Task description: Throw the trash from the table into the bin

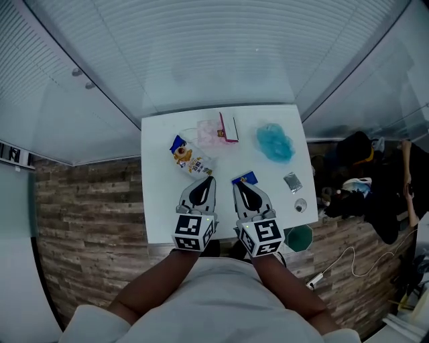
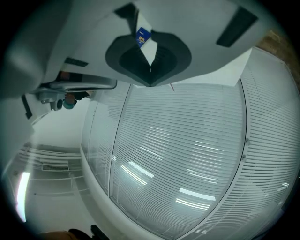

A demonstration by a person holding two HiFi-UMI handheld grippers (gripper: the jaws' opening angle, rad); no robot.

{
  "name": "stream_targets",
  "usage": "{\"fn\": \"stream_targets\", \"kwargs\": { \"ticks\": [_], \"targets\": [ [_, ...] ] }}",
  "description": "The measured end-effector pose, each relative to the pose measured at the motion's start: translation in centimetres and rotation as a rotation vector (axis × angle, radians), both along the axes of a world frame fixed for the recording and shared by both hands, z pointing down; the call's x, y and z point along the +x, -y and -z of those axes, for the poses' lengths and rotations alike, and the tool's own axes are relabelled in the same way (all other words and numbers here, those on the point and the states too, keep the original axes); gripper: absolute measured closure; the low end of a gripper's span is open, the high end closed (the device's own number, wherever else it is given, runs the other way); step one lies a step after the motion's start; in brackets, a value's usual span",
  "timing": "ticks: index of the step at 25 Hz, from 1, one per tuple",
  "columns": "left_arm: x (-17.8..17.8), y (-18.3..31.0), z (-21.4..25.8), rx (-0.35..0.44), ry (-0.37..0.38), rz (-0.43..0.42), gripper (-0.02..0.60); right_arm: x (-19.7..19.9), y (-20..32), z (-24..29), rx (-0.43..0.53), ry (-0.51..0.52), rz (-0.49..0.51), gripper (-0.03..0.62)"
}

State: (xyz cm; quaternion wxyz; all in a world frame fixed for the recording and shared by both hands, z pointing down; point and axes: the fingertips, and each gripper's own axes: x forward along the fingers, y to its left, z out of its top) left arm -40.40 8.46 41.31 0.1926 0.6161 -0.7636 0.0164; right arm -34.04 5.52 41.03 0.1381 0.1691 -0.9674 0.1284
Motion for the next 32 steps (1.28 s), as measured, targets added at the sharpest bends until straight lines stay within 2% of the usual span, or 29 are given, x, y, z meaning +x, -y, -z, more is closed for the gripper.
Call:
{"fn": "stream_targets", "kwargs": {
  "ticks": [10, 12, 16, 24, 32],
  "targets": [
    [-5.1, 0.8, -3.8, -0.057, -0.047, -0.009, 0.577, -5.6, 0.1, -5.3, -0.115, -0.083, 0.013, 0.585],
    [-5.8, 0.9, -4.7, -0.07, -0.055, -0.017, 0.577, -6.5, 0.2, -6.8, -0.145, -0.105, 0.014, 0.541],
    [-7.0, 1.4, -6.7, -0.095, -0.071, -0.032, 0.577, -8.0, 0.5, -9.9, -0.179, -0.15, 0.007, 0.537],
    [-8.5, 1.9, -10.8, -0.137, -0.099, -0.046, 0.577, -9.2, 0.9, -17.0, -0.299, -0.251, -0.013, 0.514],
    [-9.2, 2.0, -14.5, -0.176, -0.12, -0.045, 0.577, -10.3, 1.1, -21.2, -0.363, -0.302, -0.027, 0.508]
  ]
}}
